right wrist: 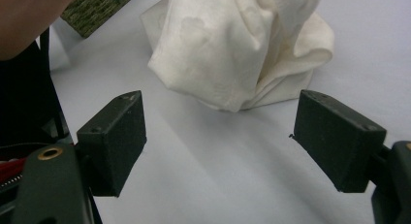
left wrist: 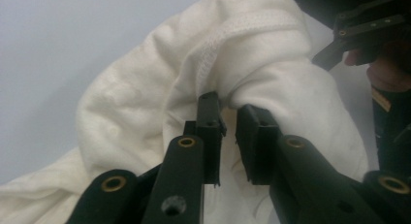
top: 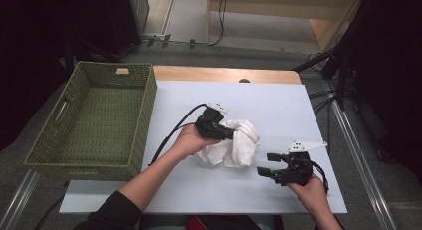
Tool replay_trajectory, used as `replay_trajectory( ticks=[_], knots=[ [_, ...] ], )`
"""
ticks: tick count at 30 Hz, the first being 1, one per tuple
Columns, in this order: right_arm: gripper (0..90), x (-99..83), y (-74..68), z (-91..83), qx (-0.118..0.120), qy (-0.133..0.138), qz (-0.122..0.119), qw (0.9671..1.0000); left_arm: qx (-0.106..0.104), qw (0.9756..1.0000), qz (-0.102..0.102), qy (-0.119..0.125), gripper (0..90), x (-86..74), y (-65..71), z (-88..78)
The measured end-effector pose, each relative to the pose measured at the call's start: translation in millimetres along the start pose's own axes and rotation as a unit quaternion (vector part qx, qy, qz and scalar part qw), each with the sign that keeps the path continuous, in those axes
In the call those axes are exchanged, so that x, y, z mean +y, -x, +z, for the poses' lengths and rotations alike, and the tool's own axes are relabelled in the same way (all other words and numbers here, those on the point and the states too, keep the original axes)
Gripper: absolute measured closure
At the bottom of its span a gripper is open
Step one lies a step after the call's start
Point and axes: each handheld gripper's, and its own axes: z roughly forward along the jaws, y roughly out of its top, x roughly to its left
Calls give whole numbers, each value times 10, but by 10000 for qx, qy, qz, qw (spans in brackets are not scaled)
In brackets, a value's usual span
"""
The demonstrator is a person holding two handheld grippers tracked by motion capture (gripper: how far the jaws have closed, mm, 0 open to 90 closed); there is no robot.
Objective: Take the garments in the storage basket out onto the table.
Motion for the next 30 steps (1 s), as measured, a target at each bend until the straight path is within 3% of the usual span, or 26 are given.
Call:
replay_trajectory(
  ticks=[3, 5, 10, 14, 22, 30],
  knots=[
    [176, 3, 15, -1, -77, -3, 1, 10000, -29, 10000, 20, -36, 665, -16, -9, 44],
    [176, 1, 22, -13, -105, 11, 42, 9999, 83, 9999, 68, -60, 547, -15, -15, 53],
    [176, 0, 26, -41, -96, 116, 67, 9999, -21, 9998, -193, 77, 386, 4, -63, -7],
    [176, 8, 24, -48, -84, 144, 79, 9998, 8, 9998, -185, 61, 372, 16, -67, -100],
    [178, 19, -13, -75, -63, 221, 56, 9997, 128, 9988, -337, 329, 352, -15, -80, -351],
    [175, 45, -49, -59, -4, 256, 105, 9996, 321, 9982, -426, 275, 352, -79, -154, -462]
  ],
)
